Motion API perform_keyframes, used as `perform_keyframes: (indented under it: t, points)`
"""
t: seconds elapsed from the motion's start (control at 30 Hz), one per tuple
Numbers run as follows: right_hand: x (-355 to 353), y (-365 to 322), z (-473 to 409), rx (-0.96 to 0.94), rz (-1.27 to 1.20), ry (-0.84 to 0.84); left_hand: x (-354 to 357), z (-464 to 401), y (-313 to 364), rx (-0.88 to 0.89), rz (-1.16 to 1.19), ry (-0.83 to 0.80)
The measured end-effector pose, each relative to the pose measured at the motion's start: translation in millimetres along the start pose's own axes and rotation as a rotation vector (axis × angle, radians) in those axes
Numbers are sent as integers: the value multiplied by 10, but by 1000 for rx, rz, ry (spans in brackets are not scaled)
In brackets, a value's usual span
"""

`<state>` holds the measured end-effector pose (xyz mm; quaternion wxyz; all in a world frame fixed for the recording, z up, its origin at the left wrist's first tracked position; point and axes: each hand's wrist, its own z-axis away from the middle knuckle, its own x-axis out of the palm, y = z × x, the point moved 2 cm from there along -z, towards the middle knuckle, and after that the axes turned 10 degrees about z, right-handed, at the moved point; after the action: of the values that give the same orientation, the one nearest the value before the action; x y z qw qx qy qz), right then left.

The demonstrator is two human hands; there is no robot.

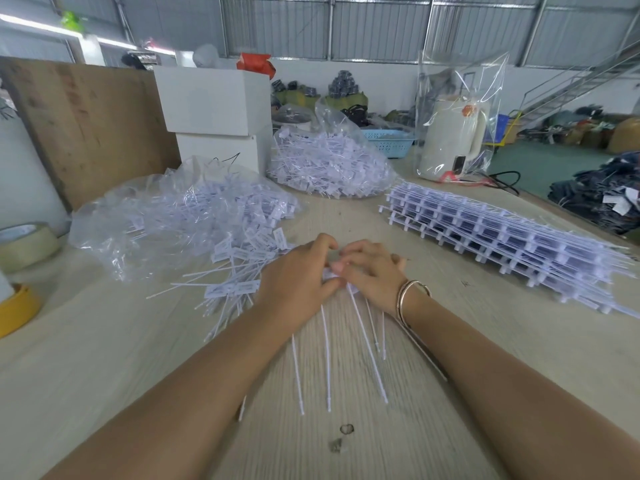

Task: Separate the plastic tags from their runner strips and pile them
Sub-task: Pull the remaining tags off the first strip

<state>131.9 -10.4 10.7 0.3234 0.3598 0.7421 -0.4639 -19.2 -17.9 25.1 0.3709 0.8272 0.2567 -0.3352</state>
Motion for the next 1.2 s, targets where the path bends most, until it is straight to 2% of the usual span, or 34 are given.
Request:
perform_keyframes:
  t: [0.07, 0.17, 0.23, 0.33, 0.57, 0.7, 0.87, 0.93, 1.2]
  points:
    - [39, -18, -22, -30, -26, -75, 0, 9, 40, 30, 8, -10]
    - [-62, 4, -45, 79, -426, -29, -14, 17, 34, 12, 18, -25]
    - [-106, 68, -58, 188, -572, 3, -24, 15, -10, -13, 14, -44]
    - [-76, 107, -76, 224, -555, -5, -24, 28, -44, -28, 7, -69]
    - [-73, 32, -21, 90, -519, -66, -25, 19, -72, 37, -32, -40]
    - [-78, 46, -12, 92, -492, -45, -10, 18, -97, 42, -43, -52]
    - [-77, 46, -31, 15, -211, -21, -9, -3, -157, 20, 27, -80]
    - [-81, 40, -48, -36, -180, -17, -19, 0, -182, -20, 83, -78]
    - [-67, 38, -21, 93, -655, -6, 34, -22, -145, 6, 178, -26]
